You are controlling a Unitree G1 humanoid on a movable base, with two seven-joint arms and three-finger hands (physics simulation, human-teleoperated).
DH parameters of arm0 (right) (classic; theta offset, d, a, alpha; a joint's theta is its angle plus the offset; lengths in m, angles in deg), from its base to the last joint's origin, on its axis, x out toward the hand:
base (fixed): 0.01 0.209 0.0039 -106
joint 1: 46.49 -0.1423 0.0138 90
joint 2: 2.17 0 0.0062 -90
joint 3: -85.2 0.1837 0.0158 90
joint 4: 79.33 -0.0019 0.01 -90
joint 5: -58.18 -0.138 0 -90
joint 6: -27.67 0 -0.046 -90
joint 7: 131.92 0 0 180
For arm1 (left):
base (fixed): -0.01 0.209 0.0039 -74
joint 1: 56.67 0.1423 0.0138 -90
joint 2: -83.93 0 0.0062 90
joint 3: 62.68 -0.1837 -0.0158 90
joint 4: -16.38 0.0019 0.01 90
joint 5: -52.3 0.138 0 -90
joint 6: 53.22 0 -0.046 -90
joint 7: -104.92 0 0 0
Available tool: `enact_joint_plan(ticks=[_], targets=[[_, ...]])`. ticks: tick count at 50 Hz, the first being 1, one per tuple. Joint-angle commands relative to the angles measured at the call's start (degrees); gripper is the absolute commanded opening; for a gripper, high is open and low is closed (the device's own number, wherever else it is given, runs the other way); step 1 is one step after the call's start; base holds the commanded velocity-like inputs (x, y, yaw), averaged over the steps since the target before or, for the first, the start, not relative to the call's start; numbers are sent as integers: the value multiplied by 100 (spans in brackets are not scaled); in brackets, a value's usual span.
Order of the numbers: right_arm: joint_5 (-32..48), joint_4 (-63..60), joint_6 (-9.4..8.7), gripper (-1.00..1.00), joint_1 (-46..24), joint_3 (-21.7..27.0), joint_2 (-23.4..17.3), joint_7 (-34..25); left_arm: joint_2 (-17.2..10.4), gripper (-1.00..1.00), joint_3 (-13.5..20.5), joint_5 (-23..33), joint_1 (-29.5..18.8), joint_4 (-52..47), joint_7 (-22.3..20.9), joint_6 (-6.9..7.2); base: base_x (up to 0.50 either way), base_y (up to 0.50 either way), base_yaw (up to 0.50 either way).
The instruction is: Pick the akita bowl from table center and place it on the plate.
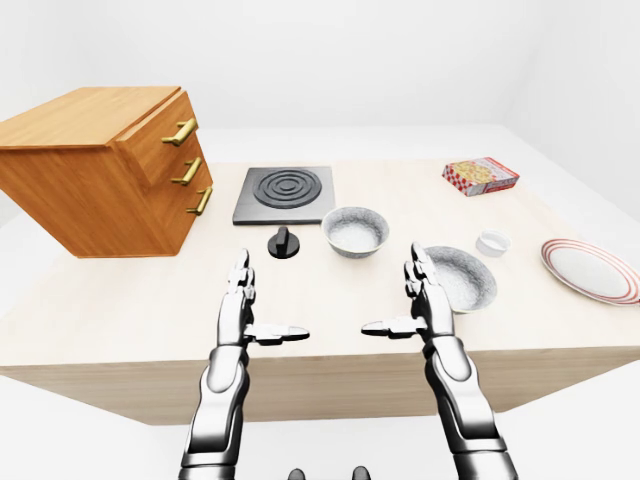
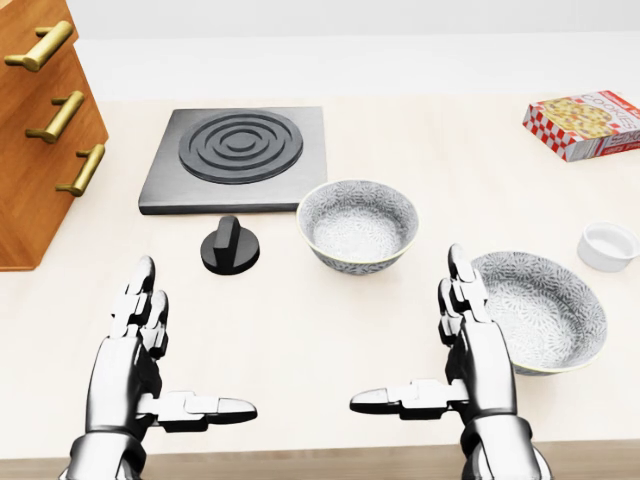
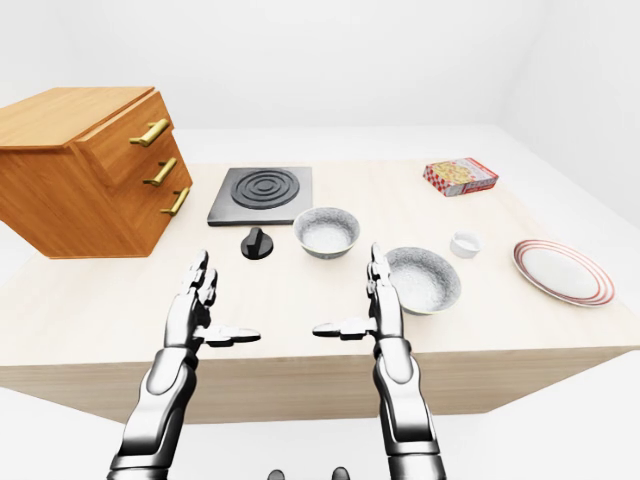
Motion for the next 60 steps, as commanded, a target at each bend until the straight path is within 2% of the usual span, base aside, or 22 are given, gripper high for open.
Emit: enact_joint_plan(ticks=[1, 2, 10, 18, 30, 53, 60], targets=[[5, -262, -396, 100, -325, 78, -56, -26, -82, 100, 178, -147, -56, -198, -186, 388, 0, 0, 0], [12, -334, -396, 100, -378, 83, -71, -36, -90, 100, 185, -145, -79, -307, -178, 446, 0, 0, 0], [-18, -1004, -396, 100, -988, 269, -239, -118, -225, 100, 357, -124, -680, -1153, -49, 446, 0, 0, 0], [-168, -1313, -396, 100, -878, 275, -248, -275, -262, 100, 424, -228, -944, -1164, -26, 446, 0, -9, 0], [-390, -1522, -396, 100, -652, 370, -240, -356, -233, 100, 325, -231, -831, -1731, -33, 446, 0, -50, 0], [-473, -1539, -396, 100, -743, 334, -232, -346, -199, 100, 262, -187, -849, -1890, -70, 446, 0, -50, 0], [-556, -1726, -396, 100, -620, 274, -229, -521, -183, 100, 229, -121, -804, -1950, -84, 446, 4, -50, 0]])
